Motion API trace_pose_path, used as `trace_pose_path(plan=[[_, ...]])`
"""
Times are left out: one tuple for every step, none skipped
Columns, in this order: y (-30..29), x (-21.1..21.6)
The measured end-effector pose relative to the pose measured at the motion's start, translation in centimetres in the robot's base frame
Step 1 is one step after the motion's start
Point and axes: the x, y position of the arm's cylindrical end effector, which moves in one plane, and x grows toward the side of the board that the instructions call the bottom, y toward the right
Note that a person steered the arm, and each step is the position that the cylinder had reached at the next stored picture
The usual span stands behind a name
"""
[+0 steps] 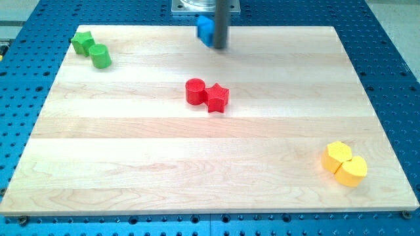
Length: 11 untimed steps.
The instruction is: Keep the green circle below the green star
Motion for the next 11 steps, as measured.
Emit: trace_pose_path(plan=[[-6.6,0.0],[-10.0,0.3],[-13.0,-0.6],[-17.1,2.8],[-20.4,3.9],[-21.7,7.2],[-16.6,6.8],[-17.8,8.8],[-19.8,9.3],[-19.8,9.3],[-21.5,9.5]])
